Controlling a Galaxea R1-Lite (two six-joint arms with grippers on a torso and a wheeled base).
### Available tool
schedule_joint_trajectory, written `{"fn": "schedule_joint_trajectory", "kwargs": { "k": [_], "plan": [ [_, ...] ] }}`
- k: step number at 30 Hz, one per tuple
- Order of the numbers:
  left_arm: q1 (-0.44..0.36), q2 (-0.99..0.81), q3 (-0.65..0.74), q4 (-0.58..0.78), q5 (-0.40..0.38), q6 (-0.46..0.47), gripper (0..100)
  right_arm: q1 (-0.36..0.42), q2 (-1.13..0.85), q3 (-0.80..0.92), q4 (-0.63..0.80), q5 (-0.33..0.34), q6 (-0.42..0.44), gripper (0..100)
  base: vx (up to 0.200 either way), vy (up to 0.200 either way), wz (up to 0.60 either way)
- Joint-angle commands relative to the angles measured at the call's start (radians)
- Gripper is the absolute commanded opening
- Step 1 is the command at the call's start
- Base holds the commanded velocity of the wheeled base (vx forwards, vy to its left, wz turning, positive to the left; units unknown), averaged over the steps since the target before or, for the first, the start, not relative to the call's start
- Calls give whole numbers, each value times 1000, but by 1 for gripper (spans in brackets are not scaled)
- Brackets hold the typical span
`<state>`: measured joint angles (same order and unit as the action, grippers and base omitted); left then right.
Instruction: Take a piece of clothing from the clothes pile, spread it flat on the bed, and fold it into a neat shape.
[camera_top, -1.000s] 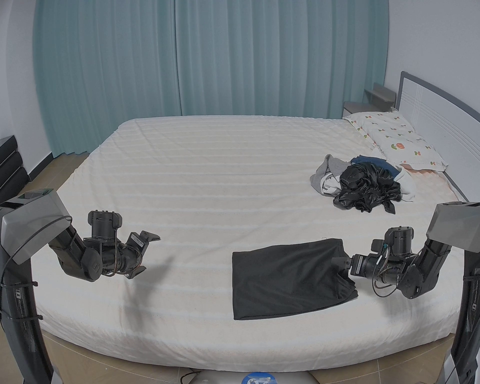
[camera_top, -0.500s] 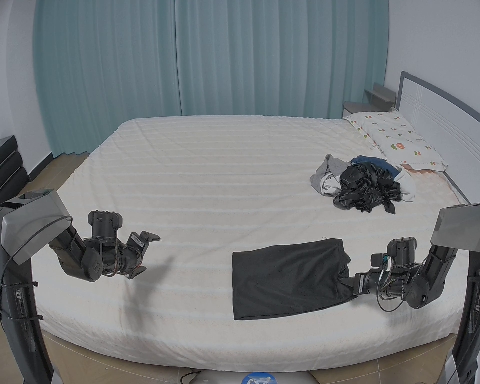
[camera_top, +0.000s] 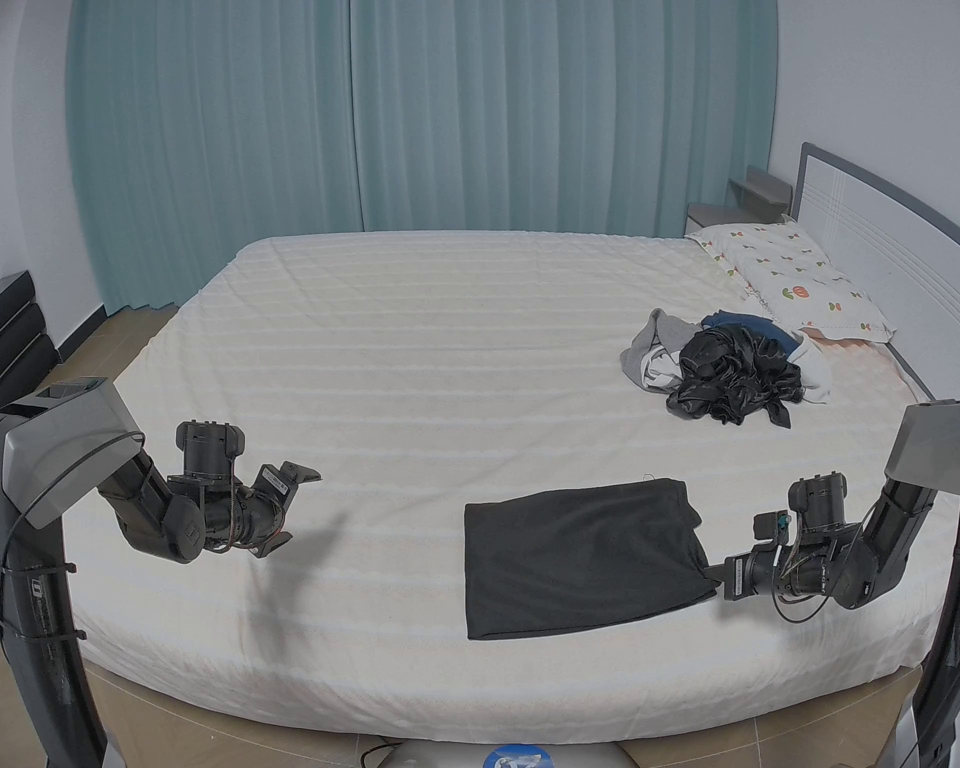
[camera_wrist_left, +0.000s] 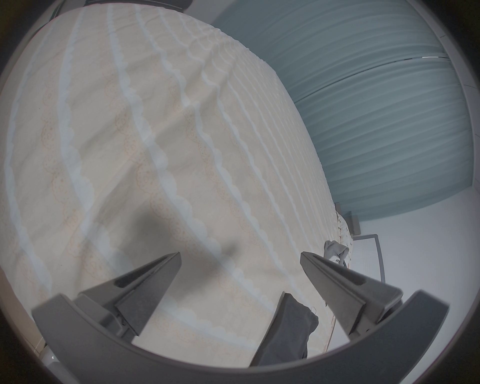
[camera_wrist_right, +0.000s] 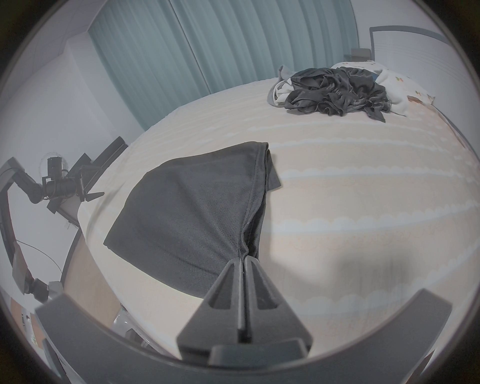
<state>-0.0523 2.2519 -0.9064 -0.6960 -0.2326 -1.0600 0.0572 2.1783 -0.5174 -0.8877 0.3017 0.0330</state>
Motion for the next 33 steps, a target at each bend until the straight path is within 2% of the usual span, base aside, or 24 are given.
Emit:
{"fn": "schedule_joint_trajectory", "kwargs": {
  "k": [1,8,9,15,19,21,24,28,29,30,31,33],
  "plan": [
    [0,2,0,0,1,0,100,-13,-3,2,3,-1,-4,0,0,0,0],
    [-1,2,0,0,1,0,100,-13,3,7,12,-1,-27,0,0,0,0],
    [0,2,0,0,1,0,100,-13,-2,5,36,-1,-38,100,0,0,0],
    [0,3,-2,1,1,-3,100,-19,-12,-6,82,-1,-64,100,0,0,0],
    [0,2,-5,-4,4,-6,100,-37,-15,-53,75,5,-35,100,0,0,0],
    [3,0,-6,-4,2,-12,100,-36,-11,-87,73,27,47,100,100,0,0],
    [2,3,-5,-4,4,-5,100,-28,28,-156,72,85,231,100,200,0,0],
    [0,5,-3,-5,9,-3,100,-28,90,-236,47,91,377,100,100,0,0],
    [0,5,-3,-5,9,-3,100,-28,94,-239,46,91,383,100,0,0,0],
    [0,8,-3,-5,10,-3,100,-28,115,-263,27,91,432,100,0,0,0],
    [0,8,-3,-5,10,0,100,-20,155,-296,-7,86,516,100,0,0,0],
    [-1,8,-3,-5,10,0,100,-14,173,-309,-20,82,544,100,0,0,0]
  ]
}}
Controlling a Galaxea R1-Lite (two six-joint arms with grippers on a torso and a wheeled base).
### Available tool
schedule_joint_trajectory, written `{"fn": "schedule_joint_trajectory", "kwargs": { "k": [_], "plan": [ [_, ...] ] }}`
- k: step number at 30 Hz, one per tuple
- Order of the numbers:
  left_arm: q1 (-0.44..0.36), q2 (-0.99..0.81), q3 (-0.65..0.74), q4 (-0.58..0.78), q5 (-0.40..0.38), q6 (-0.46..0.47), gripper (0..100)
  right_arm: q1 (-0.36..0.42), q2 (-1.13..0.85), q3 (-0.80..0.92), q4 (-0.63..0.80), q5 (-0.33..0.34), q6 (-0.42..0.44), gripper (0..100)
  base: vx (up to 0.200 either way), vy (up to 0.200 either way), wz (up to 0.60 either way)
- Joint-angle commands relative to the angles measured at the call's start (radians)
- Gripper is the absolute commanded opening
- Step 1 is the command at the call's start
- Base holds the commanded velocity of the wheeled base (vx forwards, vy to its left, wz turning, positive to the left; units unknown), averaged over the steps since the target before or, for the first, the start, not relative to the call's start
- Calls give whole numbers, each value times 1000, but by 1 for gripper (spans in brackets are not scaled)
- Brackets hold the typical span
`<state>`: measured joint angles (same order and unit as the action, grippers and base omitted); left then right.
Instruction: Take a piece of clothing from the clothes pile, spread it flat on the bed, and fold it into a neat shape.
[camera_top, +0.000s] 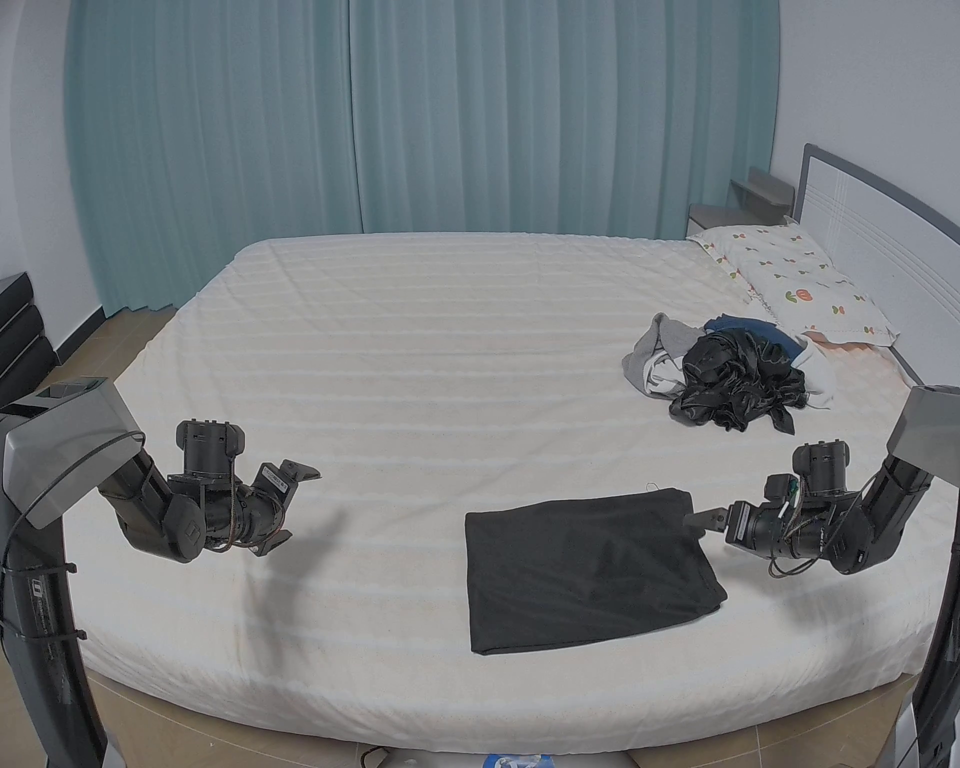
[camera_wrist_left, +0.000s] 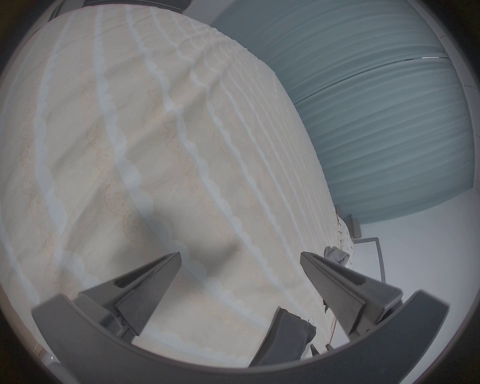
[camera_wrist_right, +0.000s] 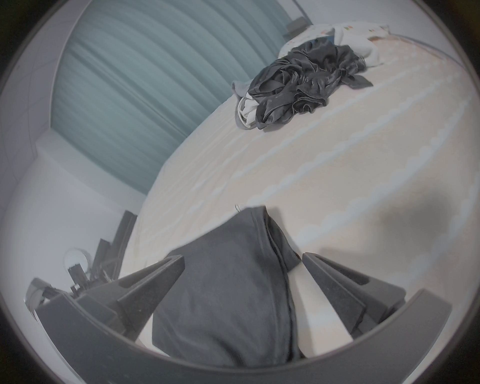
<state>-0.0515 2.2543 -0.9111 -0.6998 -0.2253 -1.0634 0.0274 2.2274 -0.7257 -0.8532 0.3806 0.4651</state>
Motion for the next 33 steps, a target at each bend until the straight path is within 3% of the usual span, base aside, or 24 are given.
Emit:
{"fn": "schedule_joint_trajectory", "kwargs": {
  "k": [1,8,9,15,33],
  "plan": [
    [-1,5,1,-1,3,3,100,22,139,-116,-64,1,133,100,0,0,0],
    [-7,7,1,-1,3,5,100,26,187,-182,-67,1,171,100,0,0,0],
    [-7,7,1,-1,3,5,100,28,189,-189,-67,1,176,0,0,0,0],
    [-7,7,1,-1,3,3,100,31,224,-239,-67,-34,199,0,0,0,0],
    [-8,7,1,-1,9,5,100,6,222,-247,-67,-42,225,0,0,0,0]
  ]
}}
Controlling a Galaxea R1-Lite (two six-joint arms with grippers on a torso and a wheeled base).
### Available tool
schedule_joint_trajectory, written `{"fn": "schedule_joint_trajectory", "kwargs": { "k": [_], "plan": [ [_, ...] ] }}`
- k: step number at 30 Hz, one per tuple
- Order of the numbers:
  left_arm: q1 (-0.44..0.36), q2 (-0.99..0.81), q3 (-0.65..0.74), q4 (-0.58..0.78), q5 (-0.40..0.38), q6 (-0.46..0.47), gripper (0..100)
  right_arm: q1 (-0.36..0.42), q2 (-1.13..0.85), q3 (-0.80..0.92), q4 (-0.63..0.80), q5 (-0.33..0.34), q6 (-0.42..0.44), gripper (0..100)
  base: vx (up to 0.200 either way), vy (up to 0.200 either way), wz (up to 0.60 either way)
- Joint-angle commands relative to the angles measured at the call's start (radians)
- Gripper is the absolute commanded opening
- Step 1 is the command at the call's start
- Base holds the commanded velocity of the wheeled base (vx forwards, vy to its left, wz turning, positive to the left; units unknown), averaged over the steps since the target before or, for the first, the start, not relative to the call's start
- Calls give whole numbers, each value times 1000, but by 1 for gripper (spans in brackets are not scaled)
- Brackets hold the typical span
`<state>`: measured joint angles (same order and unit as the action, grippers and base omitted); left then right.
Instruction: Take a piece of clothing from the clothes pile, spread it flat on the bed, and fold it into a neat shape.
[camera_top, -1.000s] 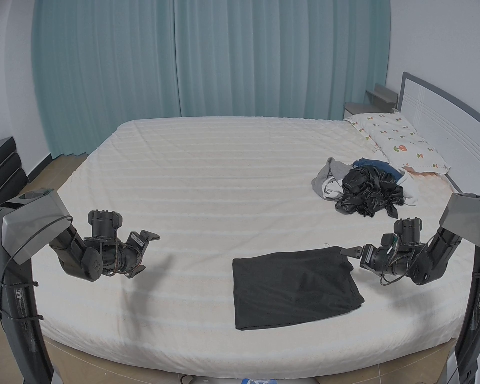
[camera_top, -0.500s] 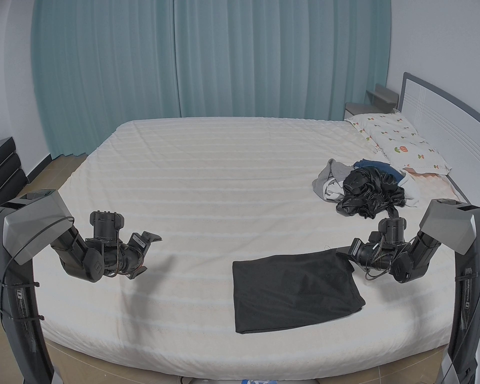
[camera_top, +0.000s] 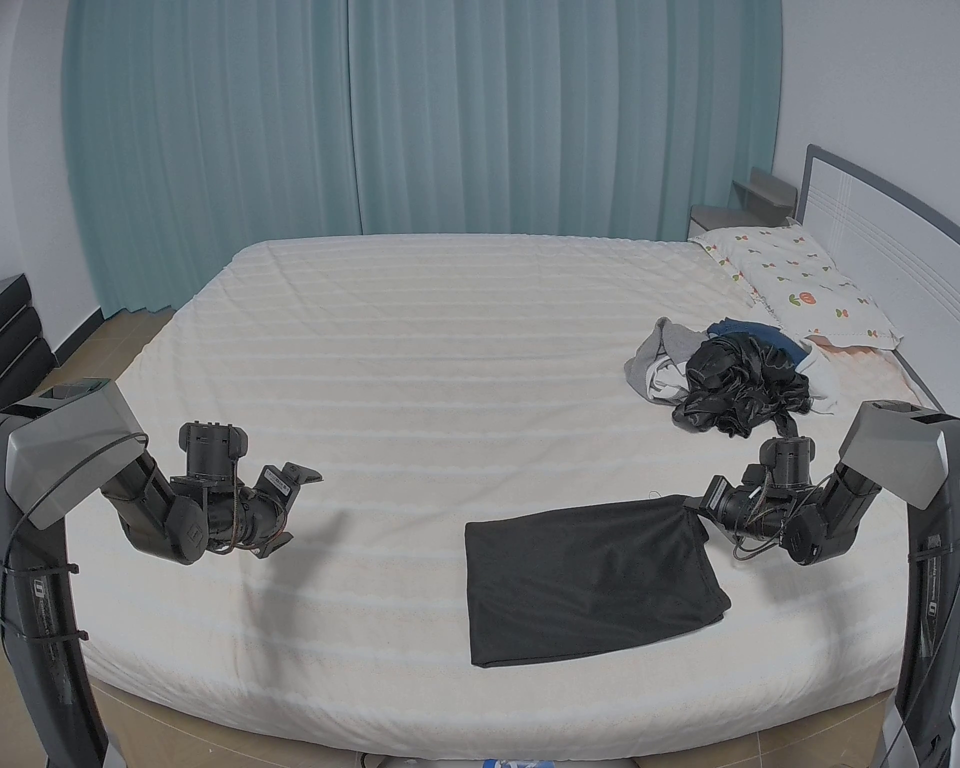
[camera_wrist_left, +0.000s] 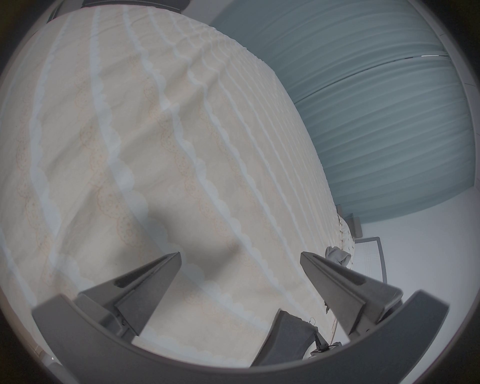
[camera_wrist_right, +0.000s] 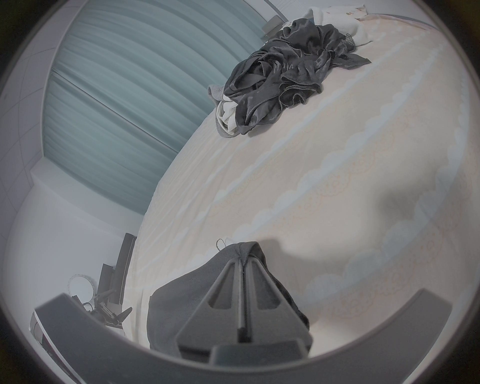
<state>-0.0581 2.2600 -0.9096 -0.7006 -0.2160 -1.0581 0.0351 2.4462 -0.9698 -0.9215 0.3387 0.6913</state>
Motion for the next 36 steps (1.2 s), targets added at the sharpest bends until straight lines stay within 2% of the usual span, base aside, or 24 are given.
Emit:
{"fn": "schedule_joint_trajectory", "kwargs": {
  "k": [1,11,12,23,29,32,36],
  "plan": [
    [0,1,0,0,0,0,100,-1,5,-4,1,0,-1,0,0,0,0],
    [-2,1,0,1,0,0,100,-26,34,-43,12,0,-1,0,0,0,0],
    [0,1,0,1,0,0,100,-26,36,-44,12,0,1,100,0,0,0],
    [-6,6,0,0,1,0,100,-31,28,-30,-2,0,2,100,0,0,0],
    [-9,6,3,0,12,0,100,-70,16,-24,-4,-3,22,100,0,0,0],
    [-22,9,1,0,46,0,100,-84,14,-26,-4,-4,48,100,-200,0,0],
    [-28,9,5,0,52,0,100,-87,16,-26,-4,-4,50,100,-200,0,0]
  ]
}}
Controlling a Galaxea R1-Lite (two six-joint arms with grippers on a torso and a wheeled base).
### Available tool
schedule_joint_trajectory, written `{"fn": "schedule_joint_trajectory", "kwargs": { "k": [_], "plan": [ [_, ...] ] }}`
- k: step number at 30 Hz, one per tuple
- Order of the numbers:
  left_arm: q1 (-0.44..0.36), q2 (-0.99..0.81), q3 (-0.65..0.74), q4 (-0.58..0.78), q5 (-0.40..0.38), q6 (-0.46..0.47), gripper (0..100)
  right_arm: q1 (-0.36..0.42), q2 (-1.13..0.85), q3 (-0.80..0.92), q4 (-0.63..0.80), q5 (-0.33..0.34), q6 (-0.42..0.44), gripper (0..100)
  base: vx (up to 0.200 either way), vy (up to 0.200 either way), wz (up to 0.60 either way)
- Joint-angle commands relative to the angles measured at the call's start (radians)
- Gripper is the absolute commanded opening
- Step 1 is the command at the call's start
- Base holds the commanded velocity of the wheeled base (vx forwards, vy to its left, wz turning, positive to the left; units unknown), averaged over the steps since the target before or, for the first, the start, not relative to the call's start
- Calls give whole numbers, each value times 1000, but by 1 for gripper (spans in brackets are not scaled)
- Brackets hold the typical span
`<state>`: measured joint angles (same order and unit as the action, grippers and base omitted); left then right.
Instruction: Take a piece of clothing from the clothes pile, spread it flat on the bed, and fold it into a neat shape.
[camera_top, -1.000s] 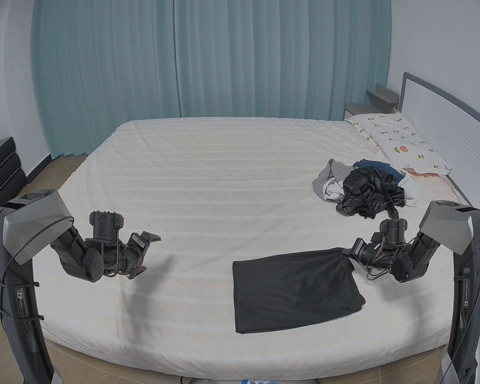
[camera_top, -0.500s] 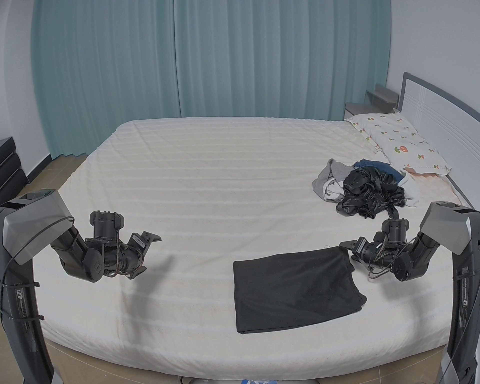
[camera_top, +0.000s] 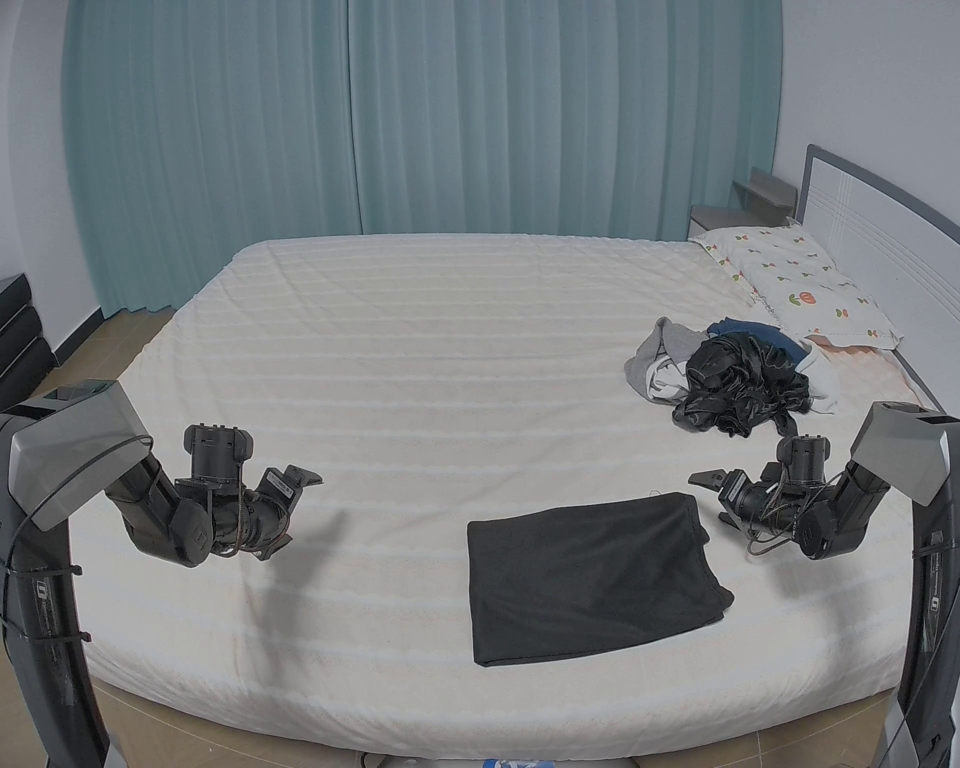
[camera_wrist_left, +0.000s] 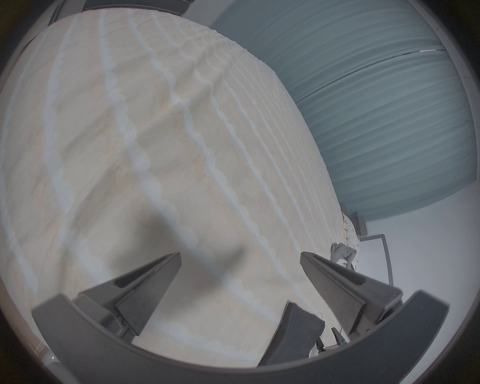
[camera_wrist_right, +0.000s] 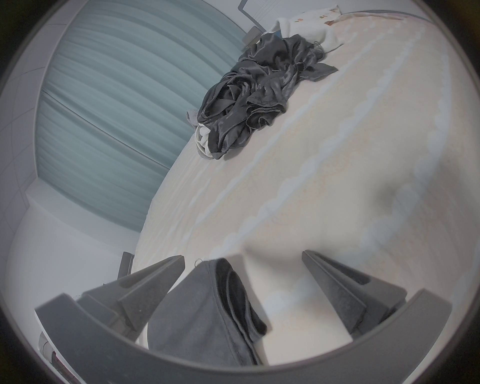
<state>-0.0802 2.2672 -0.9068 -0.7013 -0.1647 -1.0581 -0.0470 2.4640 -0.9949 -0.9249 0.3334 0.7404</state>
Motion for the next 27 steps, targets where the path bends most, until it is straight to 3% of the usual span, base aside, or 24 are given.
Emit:
{"fn": "schedule_joint_trajectory", "kwargs": {
  "k": [1,10,14,27],
  "plan": [
    [-6,0,3,0,1,0,100,-5,-2,-2,0,1,0,100,-200,0,0],
    [-9,-21,5,5,-18,-6,100,-5,3,-7,0,1,2,100,-22,0,0],
    [-52,-23,3,9,-19,-8,100,-5,3,-7,0,1,2,100,0,0,0],
    [-164,-34,11,11,-21,-11,100,-4,7,7,-57,-1,2,100,0,-200,0]
  ]
}}
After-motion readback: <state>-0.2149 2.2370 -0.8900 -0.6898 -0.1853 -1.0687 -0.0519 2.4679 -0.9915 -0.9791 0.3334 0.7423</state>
